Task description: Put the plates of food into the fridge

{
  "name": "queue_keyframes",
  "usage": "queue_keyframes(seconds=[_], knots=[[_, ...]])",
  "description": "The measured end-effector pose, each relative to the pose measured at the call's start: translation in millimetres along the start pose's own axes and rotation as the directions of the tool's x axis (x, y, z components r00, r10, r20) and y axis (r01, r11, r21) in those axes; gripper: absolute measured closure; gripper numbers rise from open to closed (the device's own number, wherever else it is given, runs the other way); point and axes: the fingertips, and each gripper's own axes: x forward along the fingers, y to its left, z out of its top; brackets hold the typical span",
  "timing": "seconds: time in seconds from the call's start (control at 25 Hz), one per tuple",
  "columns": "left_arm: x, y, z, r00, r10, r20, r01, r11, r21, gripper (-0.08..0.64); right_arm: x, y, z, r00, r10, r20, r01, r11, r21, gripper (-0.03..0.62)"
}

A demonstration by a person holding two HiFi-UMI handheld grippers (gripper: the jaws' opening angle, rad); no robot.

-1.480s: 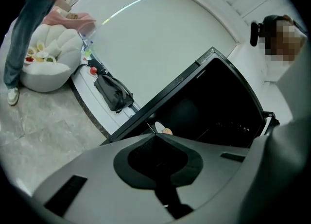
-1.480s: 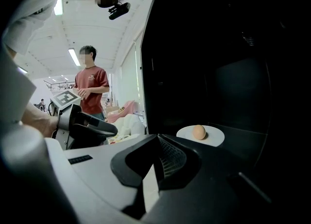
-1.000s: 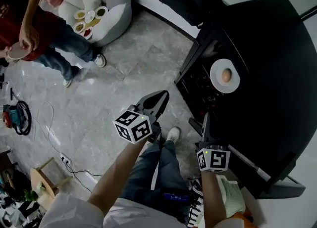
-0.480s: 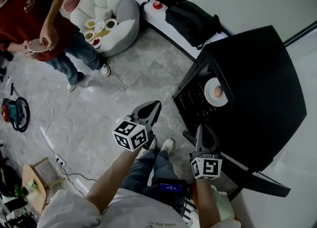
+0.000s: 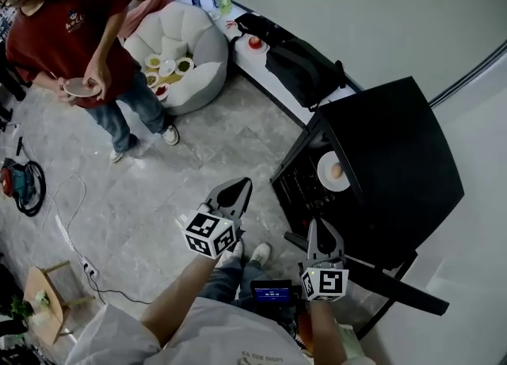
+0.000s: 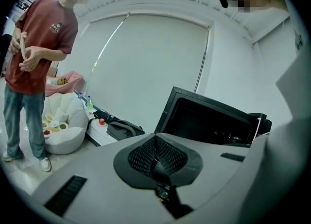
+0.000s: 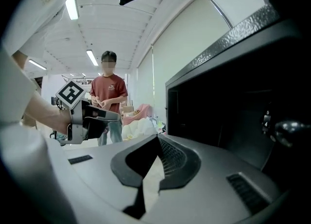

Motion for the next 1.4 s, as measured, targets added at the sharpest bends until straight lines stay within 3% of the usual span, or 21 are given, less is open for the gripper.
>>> queue_keyframes(seconds=[0.28, 0.52, 0.88, 1.12, 1.4], knots=[[-19, 3, 31, 0.997, 0.034, 0.069, -0.030, 0.998, -0.057, 0.554, -12, 5, 25, 1.000, -0.013, 0.018, 0.013, 1.000, 0.001, 0.583], [-19, -12, 44, 0.999, -0.004, 0.050, 0.003, 1.000, 0.026, 0.554, -11, 9, 44, 0.999, -0.025, 0.027, 0.026, 0.999, -0.046, 0.583], [-31, -37, 41, 0.998, -0.054, 0.013, 0.053, 0.996, 0.078, 0.554, -17, 5, 58, 0.998, -0.050, 0.047, 0.051, 0.999, -0.014, 0.583], [-42, -38, 51, 0.999, -0.044, 0.032, 0.040, 0.993, 0.110, 0.555, -26, 3, 68, 0.993, -0.091, 0.071, 0.089, 0.995, 0.037, 0.583], [-42, -30, 58, 0.997, -0.018, 0.076, 0.007, 0.990, 0.140, 0.554, -21, 9, 78, 0.988, -0.107, 0.115, 0.114, 0.992, -0.051, 0.583]])
